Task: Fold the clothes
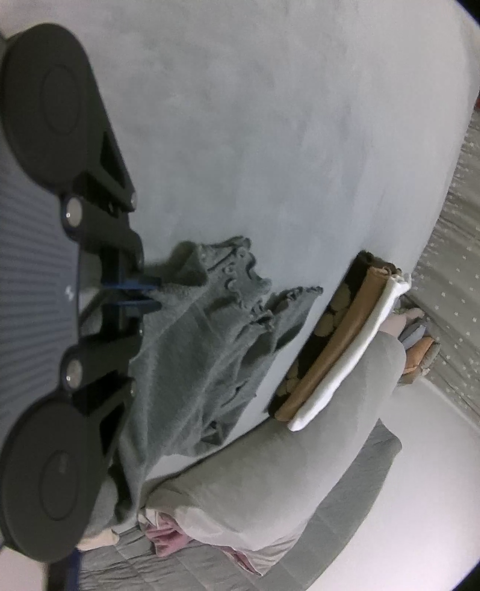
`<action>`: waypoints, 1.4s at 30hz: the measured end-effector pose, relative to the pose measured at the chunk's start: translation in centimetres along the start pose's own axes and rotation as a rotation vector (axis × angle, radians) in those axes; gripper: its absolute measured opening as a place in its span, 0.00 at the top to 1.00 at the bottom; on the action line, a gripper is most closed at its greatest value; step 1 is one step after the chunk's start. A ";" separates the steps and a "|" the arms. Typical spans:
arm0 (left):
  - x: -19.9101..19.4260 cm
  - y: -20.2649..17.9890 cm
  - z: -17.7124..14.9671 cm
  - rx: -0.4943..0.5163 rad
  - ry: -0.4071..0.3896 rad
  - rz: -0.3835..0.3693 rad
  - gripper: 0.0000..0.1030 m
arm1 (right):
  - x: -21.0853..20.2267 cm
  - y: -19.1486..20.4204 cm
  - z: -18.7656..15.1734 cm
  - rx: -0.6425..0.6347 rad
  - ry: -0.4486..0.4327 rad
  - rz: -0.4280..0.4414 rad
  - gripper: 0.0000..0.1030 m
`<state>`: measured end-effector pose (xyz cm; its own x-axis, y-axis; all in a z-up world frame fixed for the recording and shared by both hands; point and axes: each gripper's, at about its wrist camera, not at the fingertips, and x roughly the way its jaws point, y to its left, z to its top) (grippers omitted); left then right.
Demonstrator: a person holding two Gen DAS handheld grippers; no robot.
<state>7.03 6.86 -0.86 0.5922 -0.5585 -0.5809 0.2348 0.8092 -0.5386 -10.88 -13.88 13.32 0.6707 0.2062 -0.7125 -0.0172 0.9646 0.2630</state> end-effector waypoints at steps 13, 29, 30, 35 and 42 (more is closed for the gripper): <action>-3.0 -1.5 2.0 0.024 -0.056 -0.006 0.96 | 6.7 4.8 -6.1 -0.054 0.097 0.027 0.59; 0.1 -7.7 8.3 0.106 -0.068 -0.050 0.96 | 11.5 2.7 -2.6 -0.010 -0.029 0.022 0.81; 0.6 -8.2 8.8 0.112 -0.068 -0.054 0.96 | 11.6 2.4 -2.1 0.007 -0.037 0.034 0.89; 3.4 -9.9 10.4 0.146 -0.048 -0.041 0.96 | 11.2 -0.5 0.9 0.072 -0.097 0.016 0.90; 6.6 -9.8 11.6 0.106 0.000 -0.030 0.78 | 10.8 -6.5 3.0 0.166 -0.179 -0.054 0.91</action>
<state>17.52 -2.66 7.70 0.5834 -0.5830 -0.5655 0.3328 0.8067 -0.4883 -1.26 -18.38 5.89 0.7882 0.1083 -0.6058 0.1344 0.9303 0.3412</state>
